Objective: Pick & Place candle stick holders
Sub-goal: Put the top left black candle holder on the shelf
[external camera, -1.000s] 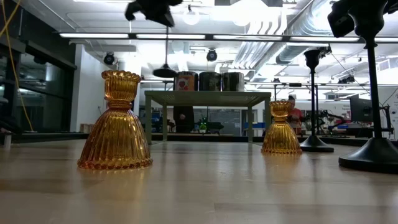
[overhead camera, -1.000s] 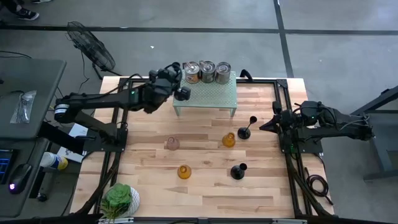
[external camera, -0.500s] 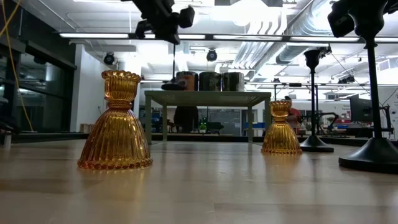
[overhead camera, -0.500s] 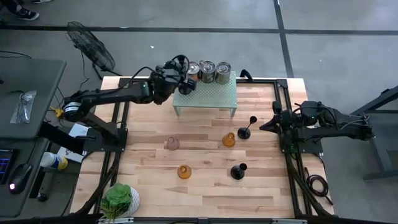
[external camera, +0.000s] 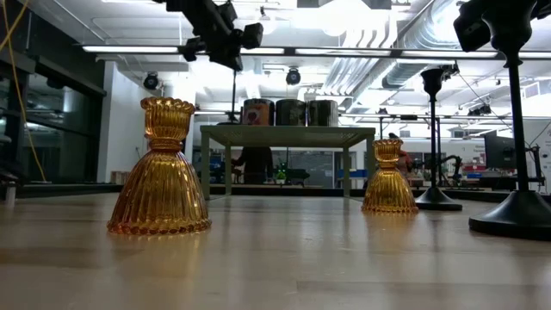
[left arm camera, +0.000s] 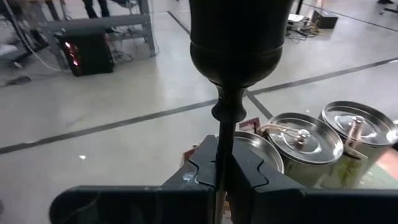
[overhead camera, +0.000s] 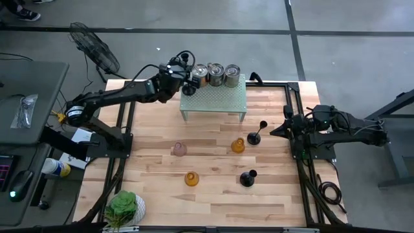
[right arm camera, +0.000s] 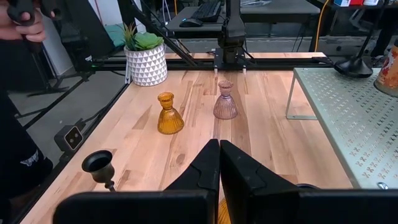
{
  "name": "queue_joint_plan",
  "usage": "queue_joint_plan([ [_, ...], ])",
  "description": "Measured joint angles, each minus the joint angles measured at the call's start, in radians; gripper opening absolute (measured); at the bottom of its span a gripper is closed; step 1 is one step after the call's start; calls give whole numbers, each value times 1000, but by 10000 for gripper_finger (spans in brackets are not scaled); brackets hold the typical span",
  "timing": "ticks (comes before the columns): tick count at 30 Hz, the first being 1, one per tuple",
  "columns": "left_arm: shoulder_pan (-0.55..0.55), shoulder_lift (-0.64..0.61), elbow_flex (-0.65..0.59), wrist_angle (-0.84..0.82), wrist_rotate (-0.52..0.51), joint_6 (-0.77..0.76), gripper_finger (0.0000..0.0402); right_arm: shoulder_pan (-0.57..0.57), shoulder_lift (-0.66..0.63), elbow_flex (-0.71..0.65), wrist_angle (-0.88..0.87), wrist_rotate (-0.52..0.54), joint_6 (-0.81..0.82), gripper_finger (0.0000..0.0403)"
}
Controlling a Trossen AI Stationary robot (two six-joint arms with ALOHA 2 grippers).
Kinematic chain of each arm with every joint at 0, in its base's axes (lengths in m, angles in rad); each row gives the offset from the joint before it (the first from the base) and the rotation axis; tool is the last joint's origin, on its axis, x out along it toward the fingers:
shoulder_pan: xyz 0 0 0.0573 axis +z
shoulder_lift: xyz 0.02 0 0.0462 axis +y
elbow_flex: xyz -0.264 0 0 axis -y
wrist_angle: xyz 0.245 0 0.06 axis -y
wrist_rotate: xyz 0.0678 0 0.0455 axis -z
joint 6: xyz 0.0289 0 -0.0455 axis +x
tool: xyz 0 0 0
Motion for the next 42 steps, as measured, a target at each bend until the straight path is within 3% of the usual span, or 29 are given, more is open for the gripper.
queue_joint_plan([
  [38, -16, 28, 0, 13, 31, -22, 5, 0, 0, 0, 0, 0, 0, 3],
  [42, -16, 28, 0, 13, 41, -22, 24, 0, 0, 0, 0, 0, 0, 3],
])
